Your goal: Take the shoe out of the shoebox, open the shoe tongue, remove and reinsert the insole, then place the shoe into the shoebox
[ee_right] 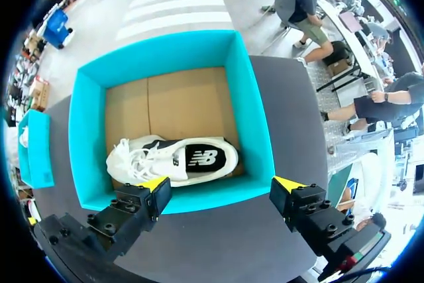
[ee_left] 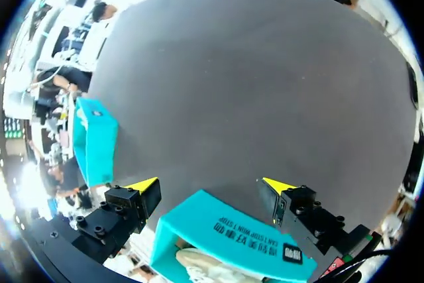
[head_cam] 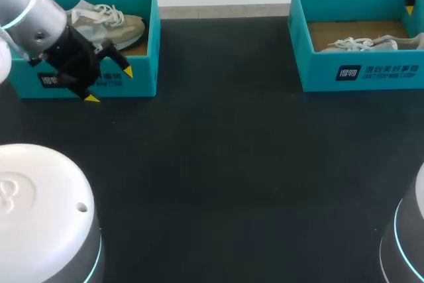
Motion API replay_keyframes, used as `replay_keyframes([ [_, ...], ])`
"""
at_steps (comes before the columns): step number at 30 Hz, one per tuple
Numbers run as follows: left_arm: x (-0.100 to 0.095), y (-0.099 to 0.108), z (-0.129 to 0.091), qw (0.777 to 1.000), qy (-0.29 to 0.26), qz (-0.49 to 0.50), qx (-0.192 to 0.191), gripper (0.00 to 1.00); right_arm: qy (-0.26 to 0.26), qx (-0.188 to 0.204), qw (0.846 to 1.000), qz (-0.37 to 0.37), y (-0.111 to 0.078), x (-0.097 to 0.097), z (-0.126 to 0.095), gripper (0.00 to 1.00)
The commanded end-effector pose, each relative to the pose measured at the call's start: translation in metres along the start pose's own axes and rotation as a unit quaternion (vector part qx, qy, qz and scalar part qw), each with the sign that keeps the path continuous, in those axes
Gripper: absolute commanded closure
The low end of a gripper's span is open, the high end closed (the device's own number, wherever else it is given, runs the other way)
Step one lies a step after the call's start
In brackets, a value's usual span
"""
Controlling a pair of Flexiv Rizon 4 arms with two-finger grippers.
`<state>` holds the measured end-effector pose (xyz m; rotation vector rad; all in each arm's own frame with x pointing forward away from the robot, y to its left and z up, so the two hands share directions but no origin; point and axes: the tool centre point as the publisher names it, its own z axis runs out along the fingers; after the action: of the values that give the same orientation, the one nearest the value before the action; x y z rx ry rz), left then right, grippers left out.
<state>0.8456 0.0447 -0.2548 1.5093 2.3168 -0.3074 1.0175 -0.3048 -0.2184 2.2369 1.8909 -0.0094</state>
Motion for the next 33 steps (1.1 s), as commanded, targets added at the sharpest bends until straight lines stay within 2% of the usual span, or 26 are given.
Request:
replay_keyframes([
  [1, -0.005, 0.001, -0.002, 0.997, 0.067, 0.044, -0.003, 0.00, 0.000, -0.002, 1.000, 0.000, -0.002, 0.000, 0.000, 0.00],
  [4, -0.005, 0.001, -0.002, 0.997, 0.067, 0.044, -0.003, 0.00, 0.000, -0.002, 1.000, 0.000, -0.002, 0.000, 0.000, 0.00],
  [6, -0.015, 0.012, -0.019, 0.995, 0.044, 0.087, -0.028, 0.00, 0.000, -0.002, 1.000, 0.000, -0.002, 0.000, 0.000, 0.00],
  [8, -0.020, 0.028, -0.031, 0.990, 0.038, 0.128, -0.044, 0.00, 0.000, -0.002, 1.000, 0.000, -0.002, 0.000, 0.000, 0.00],
  [11, -0.021, 0.055, -0.044, 0.986, 0.018, 0.164, -0.030, 0.00, 0.000, -0.002, 1.000, 0.000, -0.002, 0.000, 0.000, 0.00],
  [13, -0.021, 0.074, -0.048, 0.983, 0.031, 0.179, -0.040, 0.00, 0.000, -0.002, 1.000, 0.000, -0.002, 0.000, 0.000, 0.00],
  [15, -0.021, 0.090, -0.053, 0.976, 0.025, 0.212, -0.030, 0.00, 0.000, -0.002, 1.000, 0.000, -0.002, 0.000, 0.000, 0.00],
  [20, -0.015, 0.136, -0.054, 0.958, 0.052, 0.277, -0.042, 0.00, 0.000, -0.002, 1.000, 0.000, -0.002, 0.000, 0.000, 0.00],
  [22, -0.011, 0.153, -0.054, 0.952, 0.042, 0.301, -0.032, 0.00, 0.000, -0.002, 1.000, 0.000, -0.002, 0.000, 0.000, 0.00],
  [24, -0.008, 0.168, -0.052, 0.942, 0.063, 0.326, -0.041, 0.00, 0.000, -0.002, 1.000, 0.000, -0.002, 0.000, 0.000, 0.00],
  [30, 0.001, 0.210, -0.049, 0.935, 0.107, 0.333, -0.061, 0.00, 0.000, -0.002, 1.000, 0.000, -0.002, 0.000, 0.000, 0.00],
  [33, 0.006, 0.224, -0.050, 0.936, 0.105, 0.329, -0.071, 0.00, 0.000, -0.002, 1.000, 0.000, -0.002, 0.000, 0.000, 0.00],
])
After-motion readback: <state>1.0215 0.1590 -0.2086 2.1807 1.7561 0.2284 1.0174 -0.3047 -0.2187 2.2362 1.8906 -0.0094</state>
